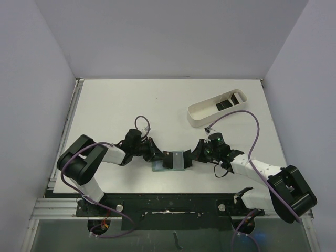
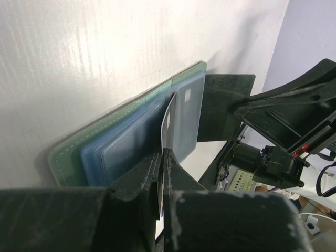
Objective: Put the credit cards into the card holder
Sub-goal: Insert the credit card into the card holder.
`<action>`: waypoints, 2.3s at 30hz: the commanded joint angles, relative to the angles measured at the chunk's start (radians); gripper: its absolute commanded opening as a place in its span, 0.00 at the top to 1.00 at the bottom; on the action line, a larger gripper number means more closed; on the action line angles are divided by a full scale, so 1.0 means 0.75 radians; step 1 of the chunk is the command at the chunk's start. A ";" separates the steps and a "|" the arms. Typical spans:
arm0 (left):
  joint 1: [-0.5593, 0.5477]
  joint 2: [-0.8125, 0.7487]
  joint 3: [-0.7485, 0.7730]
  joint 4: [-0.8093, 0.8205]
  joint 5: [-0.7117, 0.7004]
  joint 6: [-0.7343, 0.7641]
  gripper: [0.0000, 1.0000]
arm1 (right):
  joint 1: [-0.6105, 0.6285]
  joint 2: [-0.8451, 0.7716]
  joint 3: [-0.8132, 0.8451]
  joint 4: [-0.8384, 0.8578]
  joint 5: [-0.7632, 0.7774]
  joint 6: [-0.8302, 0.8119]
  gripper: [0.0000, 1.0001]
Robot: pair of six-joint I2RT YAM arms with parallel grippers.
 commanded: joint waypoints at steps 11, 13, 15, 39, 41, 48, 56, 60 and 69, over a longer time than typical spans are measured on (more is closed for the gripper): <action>-0.011 -0.082 0.096 -0.327 -0.081 0.075 1.00 | 0.010 -0.056 -0.008 -0.006 0.054 -0.024 1.00; -0.015 -0.062 0.100 -0.296 -0.072 0.063 1.00 | 0.011 -0.057 -0.011 -0.006 0.054 -0.023 1.00; -0.018 -0.041 0.099 -0.259 -0.060 0.045 1.00 | 0.011 -0.061 -0.015 -0.005 0.056 -0.023 1.00; -0.047 0.033 0.080 -0.116 -0.123 -0.050 1.00 | 0.023 -0.074 -0.021 0.000 0.062 -0.014 1.00; -0.050 0.029 0.069 -0.101 -0.148 -0.060 1.00 | 0.025 -0.083 -0.025 0.000 0.062 -0.007 1.00; -0.084 0.029 0.038 -0.011 -0.193 -0.097 1.00 | 0.042 -0.105 -0.046 0.012 0.081 0.030 1.00; -0.101 -0.030 0.026 -0.024 -0.254 -0.098 0.98 | 0.088 -0.120 -0.055 0.013 0.116 0.070 1.00; -0.103 -0.068 0.037 -0.107 -0.286 -0.054 0.81 | 0.090 -0.166 -0.010 -0.089 0.165 0.047 1.00; -0.102 -0.196 0.104 -0.348 -0.392 0.066 0.71 | 0.092 -0.224 0.078 -0.227 0.253 0.001 1.00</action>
